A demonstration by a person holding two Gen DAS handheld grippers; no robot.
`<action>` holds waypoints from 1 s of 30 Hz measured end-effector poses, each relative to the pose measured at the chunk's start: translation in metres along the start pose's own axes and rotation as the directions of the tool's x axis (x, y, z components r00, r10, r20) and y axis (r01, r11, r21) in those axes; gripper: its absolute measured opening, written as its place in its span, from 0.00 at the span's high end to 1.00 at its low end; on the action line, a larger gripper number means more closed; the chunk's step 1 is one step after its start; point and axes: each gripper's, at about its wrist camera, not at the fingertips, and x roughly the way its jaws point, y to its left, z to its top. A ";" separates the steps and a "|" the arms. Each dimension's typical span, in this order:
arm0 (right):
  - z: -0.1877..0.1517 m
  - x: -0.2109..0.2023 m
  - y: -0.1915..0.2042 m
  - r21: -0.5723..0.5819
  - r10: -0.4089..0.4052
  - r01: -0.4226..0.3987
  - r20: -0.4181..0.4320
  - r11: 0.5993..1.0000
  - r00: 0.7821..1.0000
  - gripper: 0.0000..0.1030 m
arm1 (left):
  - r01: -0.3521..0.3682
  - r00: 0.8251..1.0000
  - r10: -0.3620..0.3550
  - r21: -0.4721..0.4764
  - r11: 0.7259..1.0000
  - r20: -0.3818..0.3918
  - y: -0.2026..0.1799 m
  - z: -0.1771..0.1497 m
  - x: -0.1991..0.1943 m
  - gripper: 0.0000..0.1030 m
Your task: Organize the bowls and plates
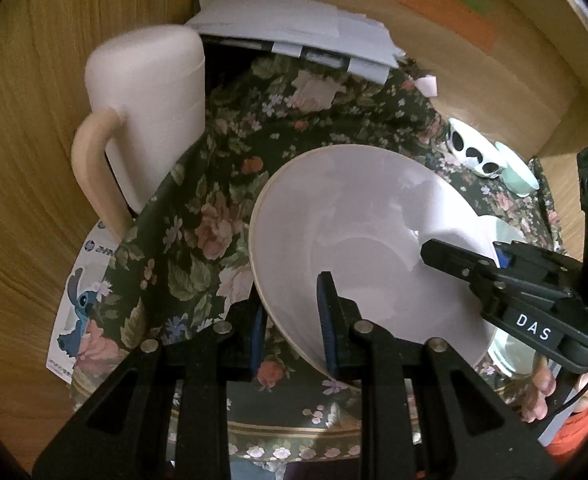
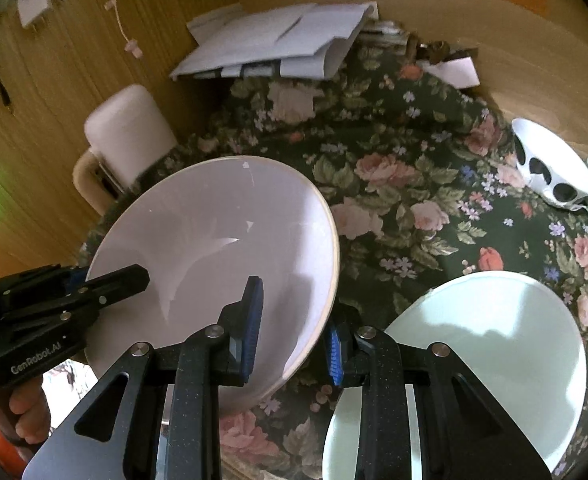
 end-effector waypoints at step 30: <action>0.004 -0.045 -0.024 0.001 -0.032 0.033 0.109 0.999 0.993 0.40 | -0.037 0.992 0.030 0.056 0.998 0.119 -0.027 0.024 -0.034 0.48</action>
